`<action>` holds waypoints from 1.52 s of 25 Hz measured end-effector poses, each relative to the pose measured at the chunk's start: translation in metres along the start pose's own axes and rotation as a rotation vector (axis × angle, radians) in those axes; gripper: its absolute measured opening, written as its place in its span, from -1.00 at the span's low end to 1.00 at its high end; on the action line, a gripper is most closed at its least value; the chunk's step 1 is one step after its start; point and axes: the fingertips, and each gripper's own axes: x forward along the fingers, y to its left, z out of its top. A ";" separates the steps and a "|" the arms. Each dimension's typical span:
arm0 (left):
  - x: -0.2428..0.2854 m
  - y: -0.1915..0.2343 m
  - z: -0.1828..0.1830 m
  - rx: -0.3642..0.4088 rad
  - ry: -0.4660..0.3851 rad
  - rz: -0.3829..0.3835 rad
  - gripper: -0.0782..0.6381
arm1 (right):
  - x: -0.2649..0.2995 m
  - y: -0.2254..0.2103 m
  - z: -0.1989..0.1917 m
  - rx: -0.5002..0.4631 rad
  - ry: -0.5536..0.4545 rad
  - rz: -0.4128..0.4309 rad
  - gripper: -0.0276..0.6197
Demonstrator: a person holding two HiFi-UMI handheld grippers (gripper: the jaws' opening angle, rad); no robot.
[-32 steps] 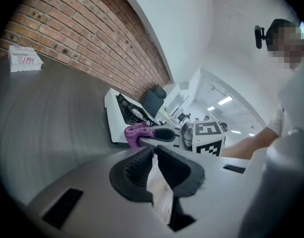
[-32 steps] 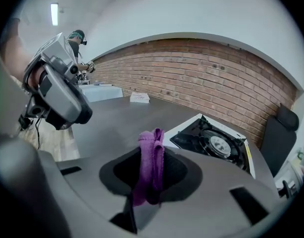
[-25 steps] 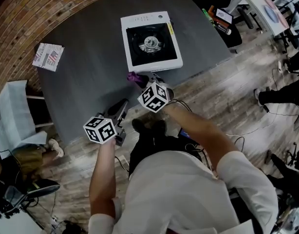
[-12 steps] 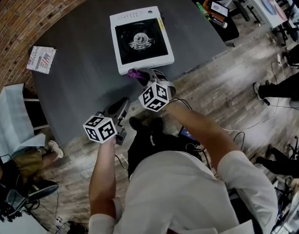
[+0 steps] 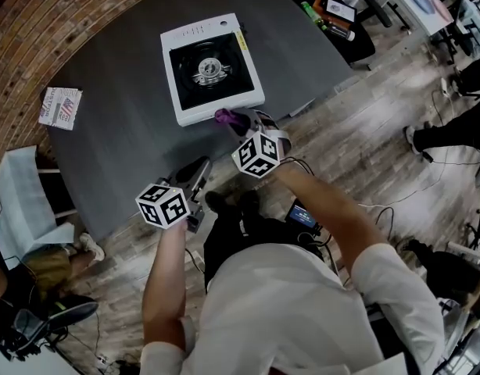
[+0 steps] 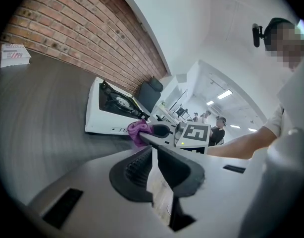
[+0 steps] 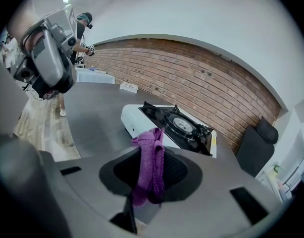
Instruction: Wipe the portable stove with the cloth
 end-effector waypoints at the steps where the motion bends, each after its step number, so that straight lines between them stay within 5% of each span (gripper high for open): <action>1: 0.002 -0.002 0.000 0.003 0.003 0.000 -0.67 | -0.003 -0.003 -0.004 -0.002 0.001 -0.005 -0.62; 27: 0.037 -0.037 0.008 0.080 0.054 -0.078 -0.67 | -0.060 -0.093 -0.084 0.075 0.141 -0.186 -0.62; 38: 0.010 -0.003 0.055 0.104 -0.021 -0.121 -0.67 | -0.073 -0.132 -0.015 0.015 0.143 -0.265 -0.61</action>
